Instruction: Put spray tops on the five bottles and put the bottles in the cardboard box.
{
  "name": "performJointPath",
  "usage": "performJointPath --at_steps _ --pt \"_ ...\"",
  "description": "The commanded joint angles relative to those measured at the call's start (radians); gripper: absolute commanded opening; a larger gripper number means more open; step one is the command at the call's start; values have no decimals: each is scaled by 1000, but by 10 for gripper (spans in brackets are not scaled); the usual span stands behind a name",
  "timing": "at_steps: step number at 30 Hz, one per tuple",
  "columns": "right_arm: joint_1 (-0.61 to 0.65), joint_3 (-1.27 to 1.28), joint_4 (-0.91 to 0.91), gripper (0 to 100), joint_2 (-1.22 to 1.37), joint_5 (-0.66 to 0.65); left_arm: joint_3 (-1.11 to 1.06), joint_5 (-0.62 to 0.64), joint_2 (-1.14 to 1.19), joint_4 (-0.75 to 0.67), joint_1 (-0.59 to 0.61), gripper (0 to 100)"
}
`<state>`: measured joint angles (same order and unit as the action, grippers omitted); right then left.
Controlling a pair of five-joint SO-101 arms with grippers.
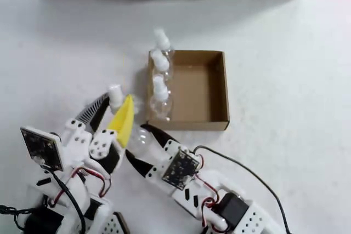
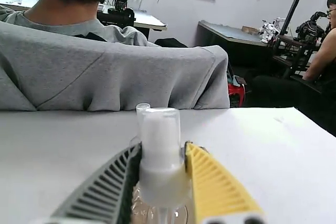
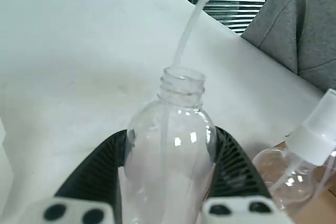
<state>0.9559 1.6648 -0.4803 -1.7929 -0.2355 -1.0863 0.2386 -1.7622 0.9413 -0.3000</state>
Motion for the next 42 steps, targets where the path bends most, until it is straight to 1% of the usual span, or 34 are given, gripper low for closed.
performJointPath --at_steps 1,5,10,19,21,25,32,42 --pt "1 8 18 15 -10 11 6 11 -5 -34 -5 21" --pt "1 8 16 15 -10 11 3 11 -5 -29 -8 21" --pt "1 8 15 15 -10 11 6 11 -5 58 -13 21" --pt "2 9 15 15 -10 11 -2 11 -36 95 -13 21" --pt "2 9 15 15 -10 11 3 11 -71 117 -15 21" --pt "2 9 15 15 -10 11 -18 9 -71 152 -36 21" --pt "2 9 15 15 -10 11 -51 9 -71 126 -117 20" --pt "-1 9 15 15 -10 11 -92 9 -71 129 -116 20"
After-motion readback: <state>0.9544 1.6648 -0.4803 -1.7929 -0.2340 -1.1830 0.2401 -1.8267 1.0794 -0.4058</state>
